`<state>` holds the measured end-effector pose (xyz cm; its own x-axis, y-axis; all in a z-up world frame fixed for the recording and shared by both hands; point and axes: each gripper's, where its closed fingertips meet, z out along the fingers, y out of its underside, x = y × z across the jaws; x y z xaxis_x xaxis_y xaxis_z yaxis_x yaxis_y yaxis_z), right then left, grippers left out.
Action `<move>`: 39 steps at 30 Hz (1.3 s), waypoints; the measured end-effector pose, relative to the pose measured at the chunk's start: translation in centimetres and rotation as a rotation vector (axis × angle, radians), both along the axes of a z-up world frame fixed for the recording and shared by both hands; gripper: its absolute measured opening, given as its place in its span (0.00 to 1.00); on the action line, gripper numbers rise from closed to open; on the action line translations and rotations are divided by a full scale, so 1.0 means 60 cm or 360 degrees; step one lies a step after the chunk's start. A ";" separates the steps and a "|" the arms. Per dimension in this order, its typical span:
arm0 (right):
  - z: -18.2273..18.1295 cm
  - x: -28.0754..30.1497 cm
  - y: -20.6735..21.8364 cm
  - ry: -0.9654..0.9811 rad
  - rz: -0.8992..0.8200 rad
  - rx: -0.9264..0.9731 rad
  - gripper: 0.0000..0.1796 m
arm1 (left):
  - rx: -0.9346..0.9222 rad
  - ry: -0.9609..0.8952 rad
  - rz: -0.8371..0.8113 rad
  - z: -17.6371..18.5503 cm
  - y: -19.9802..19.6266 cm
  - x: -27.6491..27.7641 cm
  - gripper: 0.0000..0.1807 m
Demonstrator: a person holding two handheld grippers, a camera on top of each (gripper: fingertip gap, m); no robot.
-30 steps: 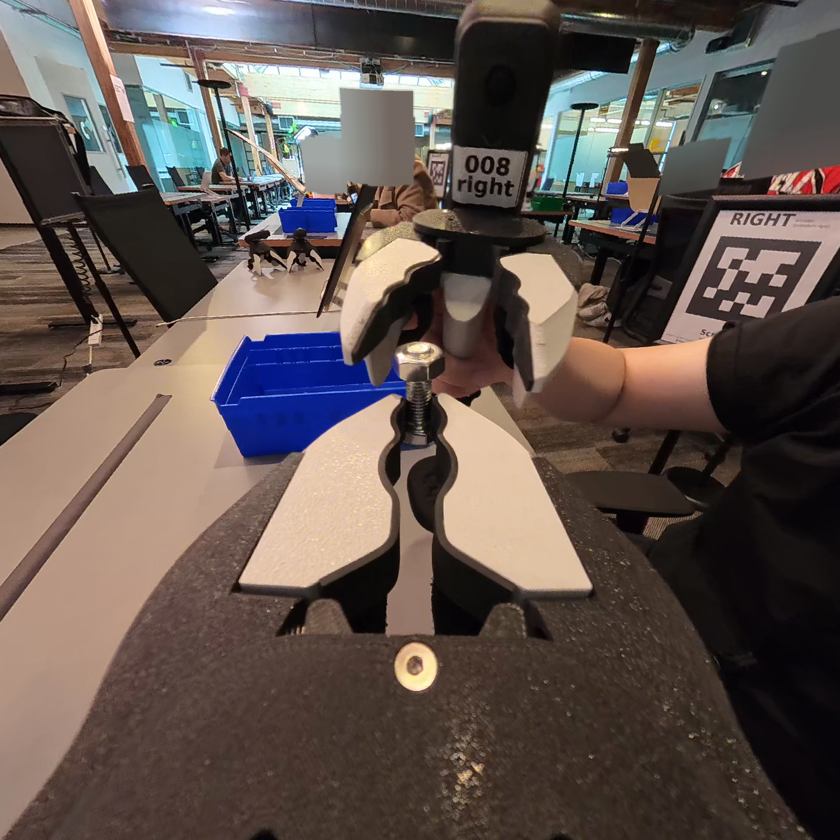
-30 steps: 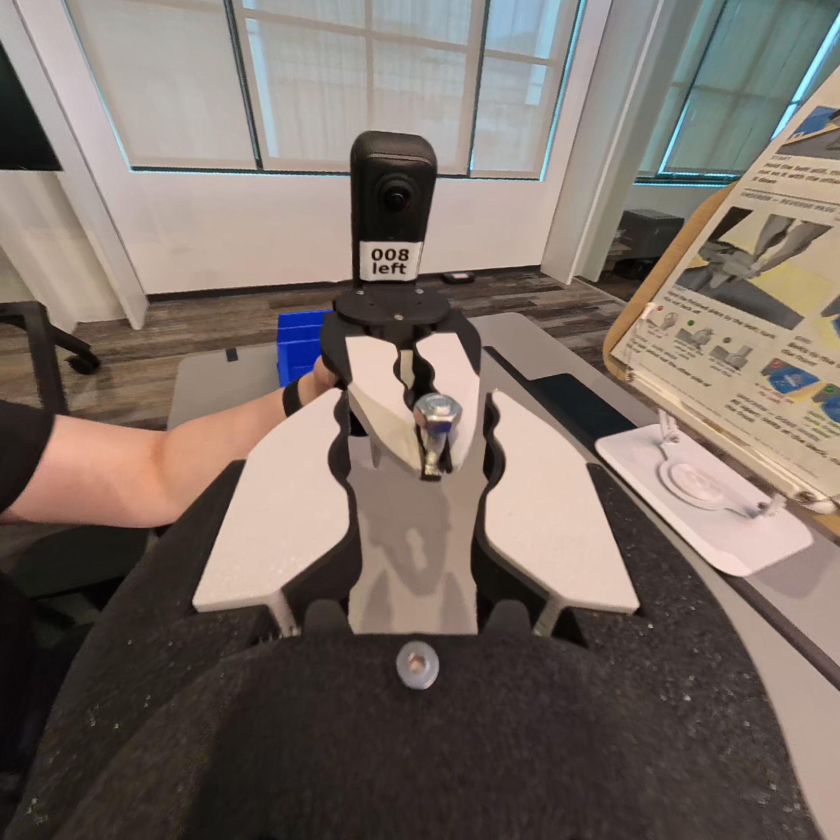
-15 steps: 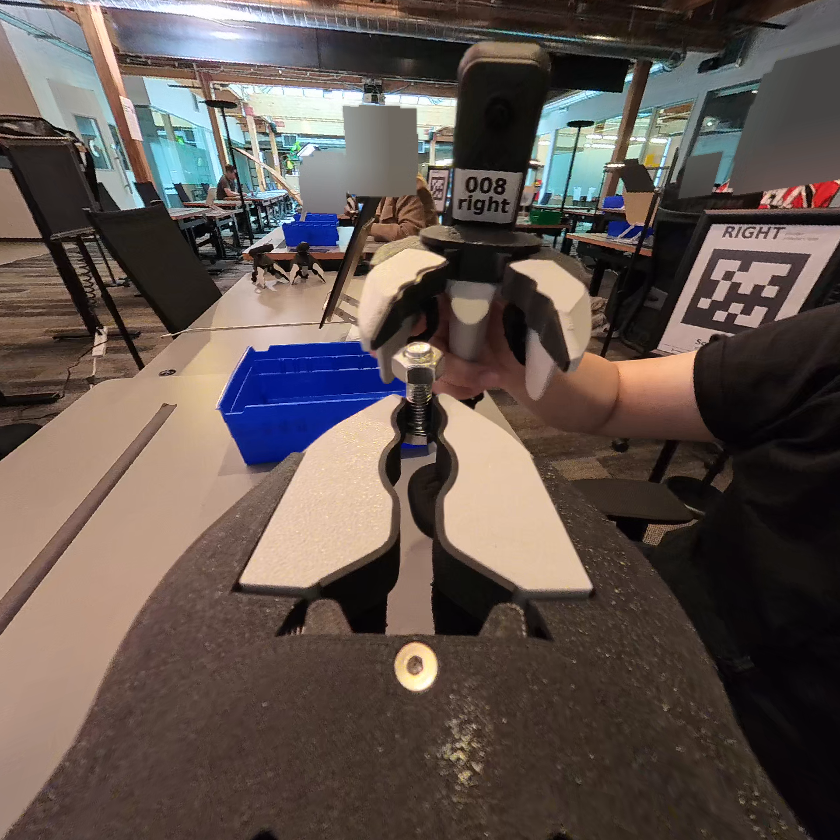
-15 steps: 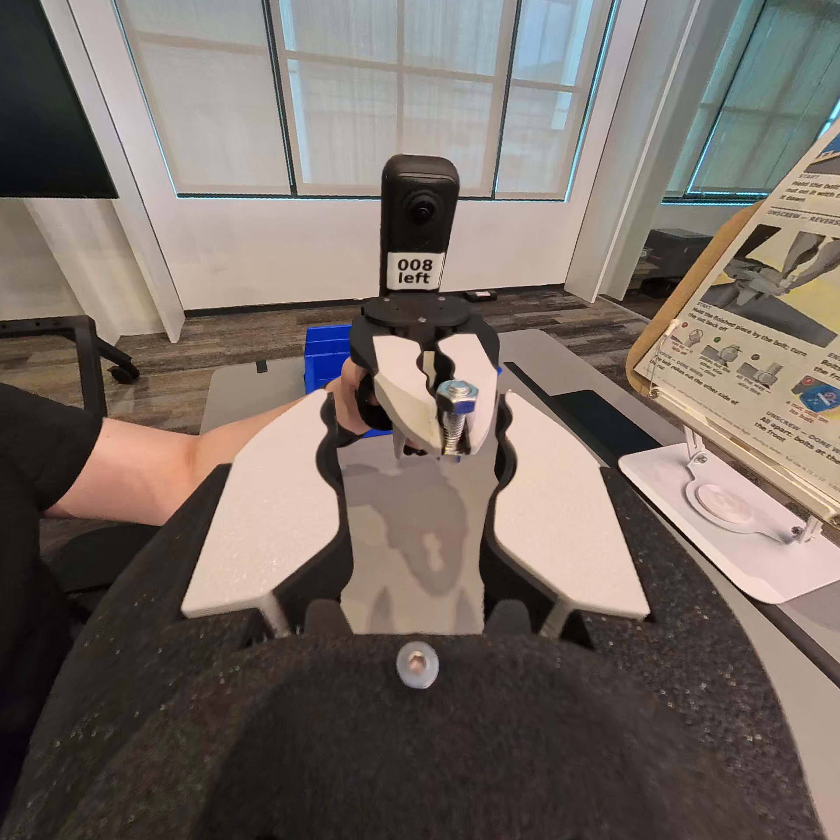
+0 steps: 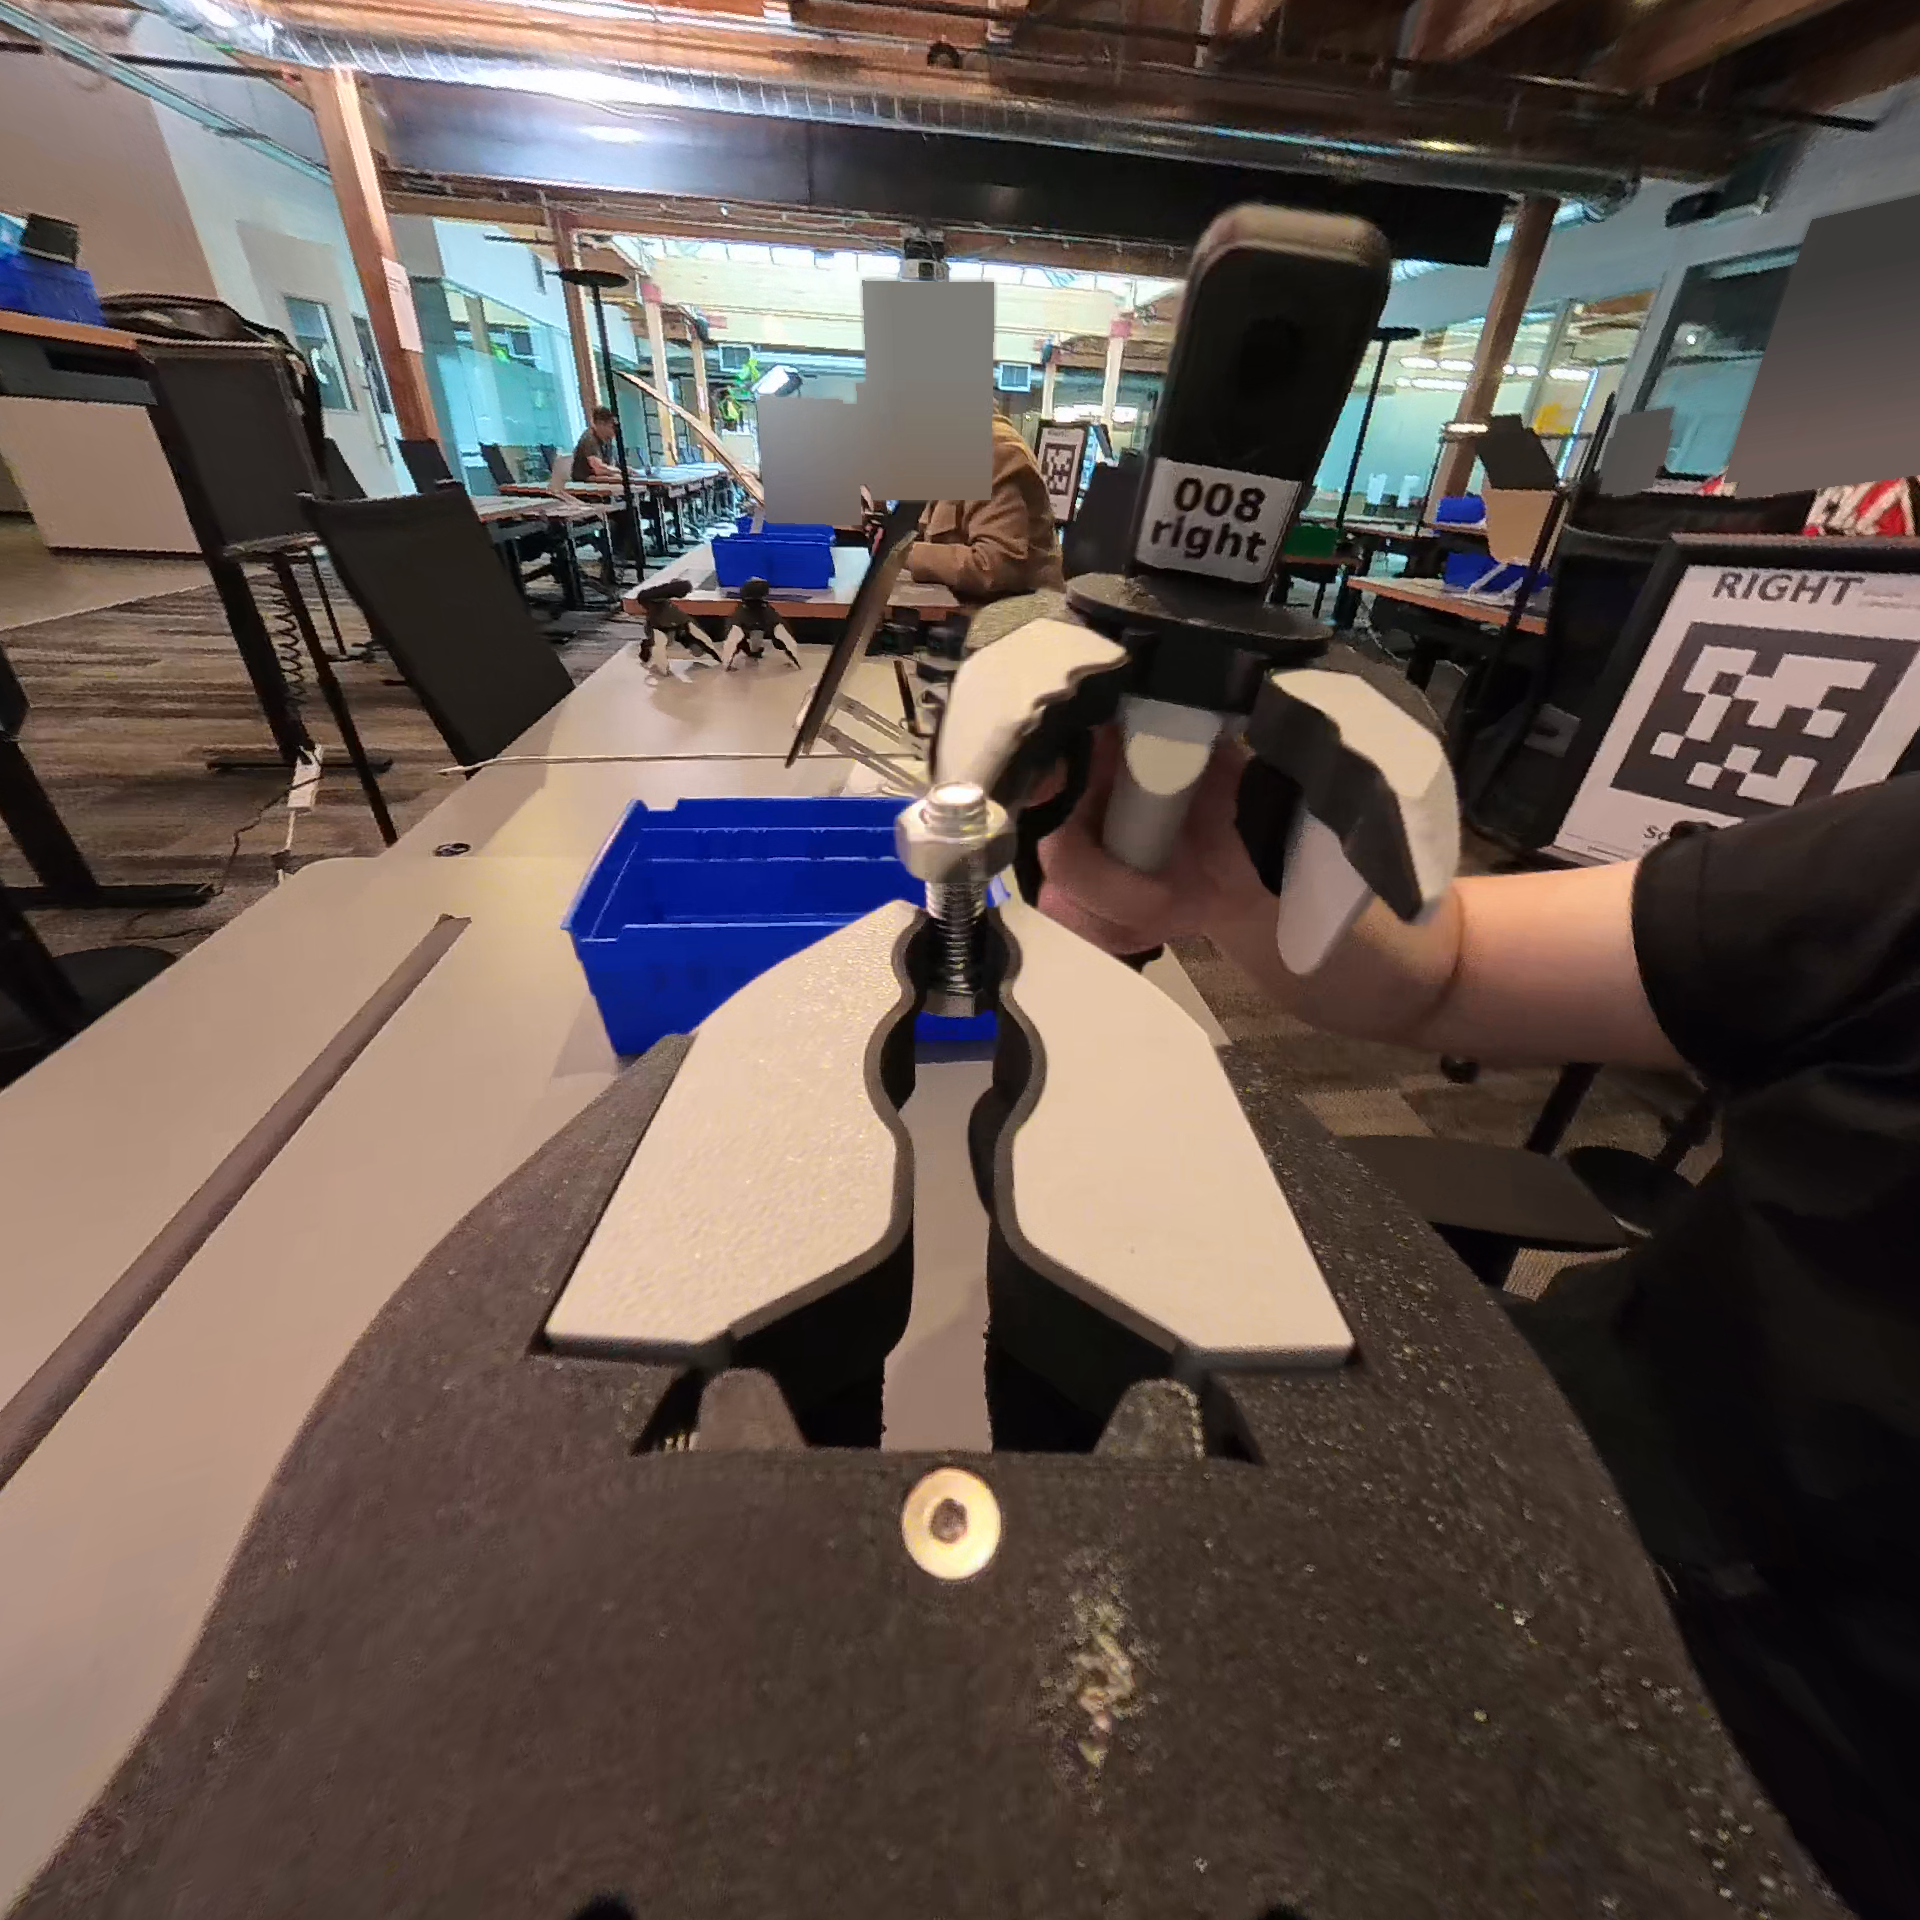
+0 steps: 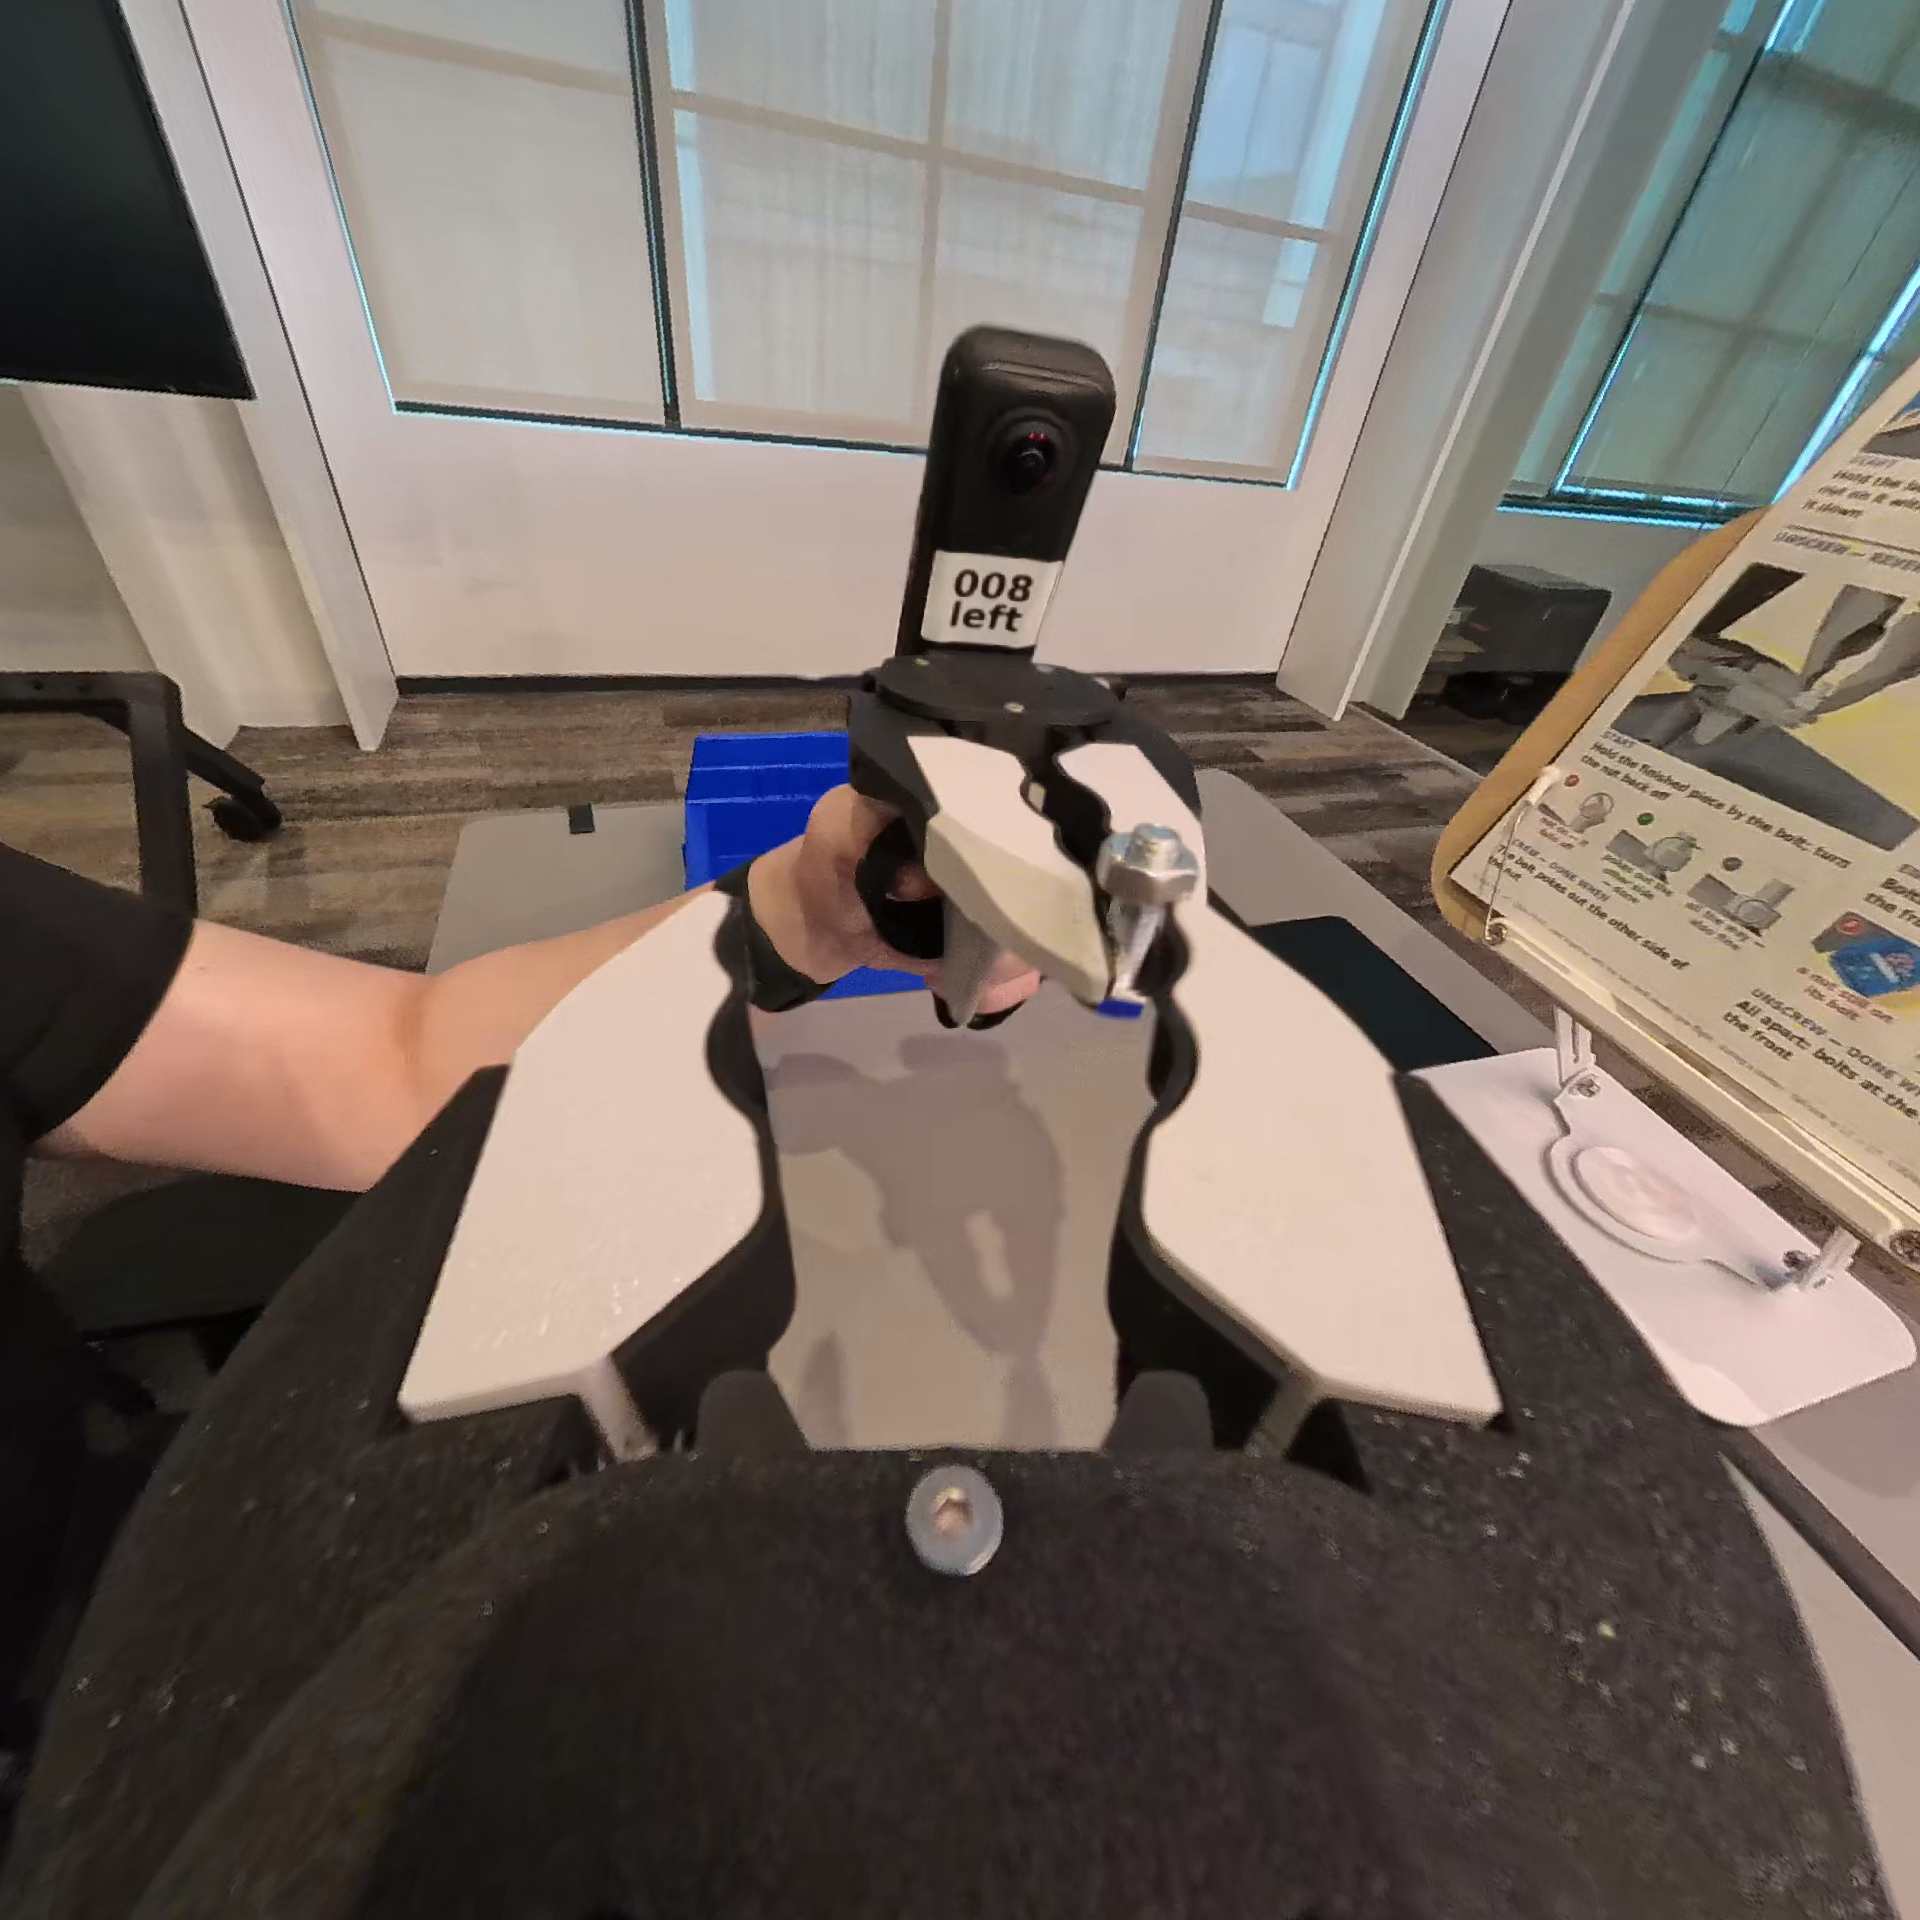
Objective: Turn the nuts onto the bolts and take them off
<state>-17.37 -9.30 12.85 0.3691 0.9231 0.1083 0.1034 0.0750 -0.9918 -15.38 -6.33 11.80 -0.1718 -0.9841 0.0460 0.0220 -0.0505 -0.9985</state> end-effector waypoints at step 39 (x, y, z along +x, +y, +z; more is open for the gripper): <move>-0.008 0.018 0.036 0.0079 -0.0008 -0.0121 0.13 | 0.0046 0.0070 -0.0094 -0.013 -0.026 0.020 0.05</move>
